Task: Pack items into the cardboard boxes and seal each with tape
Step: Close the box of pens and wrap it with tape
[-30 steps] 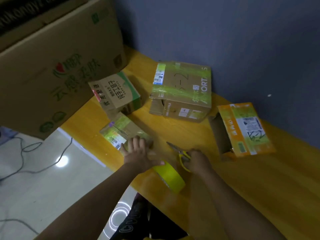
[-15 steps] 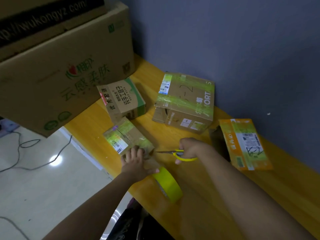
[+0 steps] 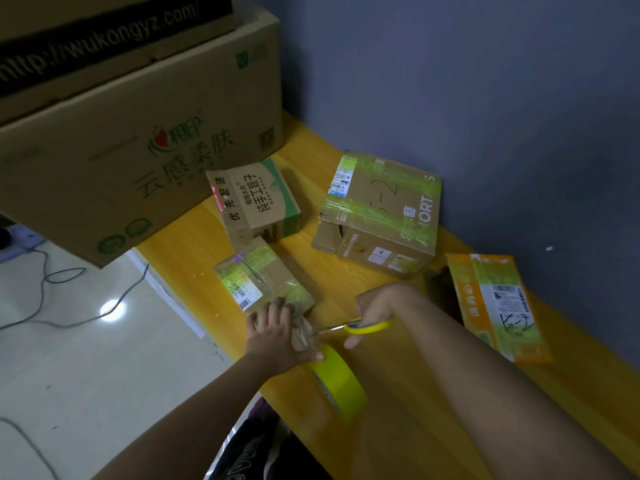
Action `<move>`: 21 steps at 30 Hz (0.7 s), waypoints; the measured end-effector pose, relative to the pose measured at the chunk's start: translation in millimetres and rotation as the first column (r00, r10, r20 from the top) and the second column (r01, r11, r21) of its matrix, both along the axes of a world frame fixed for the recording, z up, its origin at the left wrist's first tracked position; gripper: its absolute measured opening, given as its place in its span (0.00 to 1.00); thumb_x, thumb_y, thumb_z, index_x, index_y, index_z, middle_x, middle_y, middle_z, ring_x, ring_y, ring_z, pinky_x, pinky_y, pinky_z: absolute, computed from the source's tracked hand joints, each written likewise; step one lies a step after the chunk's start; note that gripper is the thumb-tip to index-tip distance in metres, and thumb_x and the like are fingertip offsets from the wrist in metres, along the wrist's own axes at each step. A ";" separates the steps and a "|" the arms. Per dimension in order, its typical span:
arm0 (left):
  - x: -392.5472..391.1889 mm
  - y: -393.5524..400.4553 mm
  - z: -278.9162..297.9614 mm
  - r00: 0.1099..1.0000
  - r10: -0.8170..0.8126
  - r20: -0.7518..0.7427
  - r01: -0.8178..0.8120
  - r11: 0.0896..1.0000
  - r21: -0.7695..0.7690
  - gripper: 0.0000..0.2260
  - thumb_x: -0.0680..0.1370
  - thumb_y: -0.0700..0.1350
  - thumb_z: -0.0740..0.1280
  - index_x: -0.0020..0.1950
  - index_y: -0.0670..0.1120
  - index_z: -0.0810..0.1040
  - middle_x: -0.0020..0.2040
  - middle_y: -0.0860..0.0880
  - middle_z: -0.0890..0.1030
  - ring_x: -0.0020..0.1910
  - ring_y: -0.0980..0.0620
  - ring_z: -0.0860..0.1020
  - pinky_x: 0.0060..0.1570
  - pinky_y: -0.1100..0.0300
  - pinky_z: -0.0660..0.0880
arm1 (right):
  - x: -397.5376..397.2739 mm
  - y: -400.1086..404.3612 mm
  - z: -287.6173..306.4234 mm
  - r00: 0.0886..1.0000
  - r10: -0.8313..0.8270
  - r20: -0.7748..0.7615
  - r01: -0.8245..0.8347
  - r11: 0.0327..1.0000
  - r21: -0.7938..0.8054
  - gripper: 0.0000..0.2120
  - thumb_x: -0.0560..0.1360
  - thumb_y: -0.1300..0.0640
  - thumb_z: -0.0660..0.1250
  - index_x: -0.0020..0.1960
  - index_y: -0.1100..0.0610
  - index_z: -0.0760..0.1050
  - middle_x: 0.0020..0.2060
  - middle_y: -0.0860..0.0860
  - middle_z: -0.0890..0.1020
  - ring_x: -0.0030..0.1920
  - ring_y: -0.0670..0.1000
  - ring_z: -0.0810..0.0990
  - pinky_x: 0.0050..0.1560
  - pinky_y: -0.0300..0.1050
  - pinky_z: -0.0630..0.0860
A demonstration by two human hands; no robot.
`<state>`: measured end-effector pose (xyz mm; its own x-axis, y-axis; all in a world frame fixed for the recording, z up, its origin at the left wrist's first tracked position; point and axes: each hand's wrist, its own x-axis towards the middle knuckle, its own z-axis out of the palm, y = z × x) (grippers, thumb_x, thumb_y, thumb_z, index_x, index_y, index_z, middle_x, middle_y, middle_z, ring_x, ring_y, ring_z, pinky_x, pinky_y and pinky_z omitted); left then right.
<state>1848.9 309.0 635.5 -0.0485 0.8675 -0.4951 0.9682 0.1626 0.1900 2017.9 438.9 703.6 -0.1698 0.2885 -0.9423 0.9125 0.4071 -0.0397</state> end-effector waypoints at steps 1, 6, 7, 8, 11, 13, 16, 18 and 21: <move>0.1 0.2 0.0 1.000 0.000 -0.003 0.000 1.000 0.005 0.72 0.38 0.81 0.26 0.76 0.49 0.50 0.77 0.48 0.48 0.76 0.46 0.50 0.72 0.44 0.51 | -3.6 1.4 0.0 1.000 0.009 0.013 -0.009 1.000 -0.022 0.28 0.65 0.29 0.69 0.32 0.52 0.63 0.32 0.48 0.67 0.36 0.52 0.68 0.41 0.47 0.67; 0.7 -1.0 -1.3 1.000 -0.018 -0.014 0.018 1.000 0.013 0.71 0.39 0.81 0.25 0.77 0.49 0.51 0.77 0.49 0.49 0.76 0.47 0.50 0.72 0.45 0.50 | -14.1 7.4 -9.7 0.996 0.080 0.034 -0.076 0.992 -0.099 0.30 0.61 0.27 0.69 0.40 0.54 0.71 0.36 0.52 0.73 0.38 0.52 0.70 0.40 0.46 0.67; 0.4 -1.1 -2.0 1.000 -0.019 -0.015 0.019 1.000 0.012 0.71 0.39 0.81 0.25 0.77 0.49 0.51 0.77 0.49 0.49 0.76 0.47 0.50 0.72 0.45 0.50 | -15.8 8.5 -12.3 0.995 0.092 0.033 -0.088 0.991 -0.102 0.30 0.61 0.27 0.69 0.41 0.54 0.72 0.37 0.52 0.74 0.39 0.52 0.71 0.40 0.46 0.68; 0.0 -1.2 -3.2 1.000 -0.019 -0.016 0.019 1.000 0.012 0.71 0.39 0.81 0.25 0.77 0.49 0.51 0.77 0.49 0.49 0.76 0.47 0.50 0.72 0.44 0.50 | -17.8 9.5 -14.9 0.994 0.101 0.028 -0.098 0.989 -0.107 0.30 0.61 0.27 0.70 0.41 0.54 0.73 0.37 0.51 0.75 0.39 0.52 0.72 0.41 0.46 0.68; -1.0 -2.5 -5.2 1.000 -0.017 -0.013 0.017 1.000 0.017 0.70 0.40 0.81 0.25 0.77 0.49 0.51 0.77 0.50 0.49 0.76 0.47 0.50 0.73 0.43 0.49 | -22.1 12.0 -23.0 0.994 0.107 0.011 -0.105 0.989 -0.101 0.28 0.63 0.30 0.71 0.42 0.56 0.76 0.38 0.51 0.78 0.40 0.52 0.74 0.42 0.45 0.71; -1.0 -2.7 -7.2 1.000 -0.012 -0.003 0.012 1.000 0.021 0.70 0.40 0.82 0.25 0.77 0.49 0.51 0.78 0.50 0.49 0.76 0.47 0.49 0.73 0.43 0.48 | -21.8 13.2 -27.5 0.995 0.102 -0.020 -0.103 0.992 -0.074 0.31 0.64 0.32 0.73 0.50 0.59 0.79 0.46 0.52 0.80 0.47 0.52 0.77 0.46 0.45 0.74; -1.8 -2.4 -7.9 1.000 -0.003 0.007 0.003 0.999 0.034 0.70 0.41 0.82 0.25 0.77 0.49 0.52 0.78 0.49 0.49 0.76 0.47 0.50 0.73 0.44 0.47 | -20.6 13.9 -29.5 0.993 0.084 -0.080 -0.084 0.996 -0.003 0.26 0.64 0.39 0.77 0.51 0.57 0.76 0.49 0.50 0.79 0.49 0.51 0.77 0.46 0.43 0.73; -2.3 -2.3 -7.1 1.000 -0.004 0.007 0.004 0.999 0.036 0.70 0.41 0.81 0.25 0.77 0.49 0.52 0.78 0.49 0.49 0.76 0.47 0.50 0.73 0.45 0.48 | -19.0 13.3 -30.3 0.989 0.073 -0.131 -0.069 0.997 0.033 0.22 0.63 0.42 0.79 0.46 0.53 0.74 0.44 0.48 0.77 0.45 0.49 0.74 0.41 0.42 0.71; -2.3 -3.2 -6.7 1.000 -0.004 0.002 0.004 0.999 0.036 0.70 0.40 0.81 0.24 0.77 0.50 0.51 0.78 0.49 0.49 0.76 0.48 0.50 0.73 0.45 0.49 | -16.2 12.0 -32.2 0.981 0.076 -0.177 -0.066 0.996 0.062 0.22 0.60 0.44 0.81 0.41 0.52 0.71 0.37 0.46 0.74 0.39 0.48 0.72 0.34 0.42 0.67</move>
<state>1846.6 305.8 628.8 -0.0441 0.8849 -0.4637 0.9683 0.1520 0.1980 2001.6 450.9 671.5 -0.3563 0.3209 -0.8775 0.8615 0.4764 -0.1756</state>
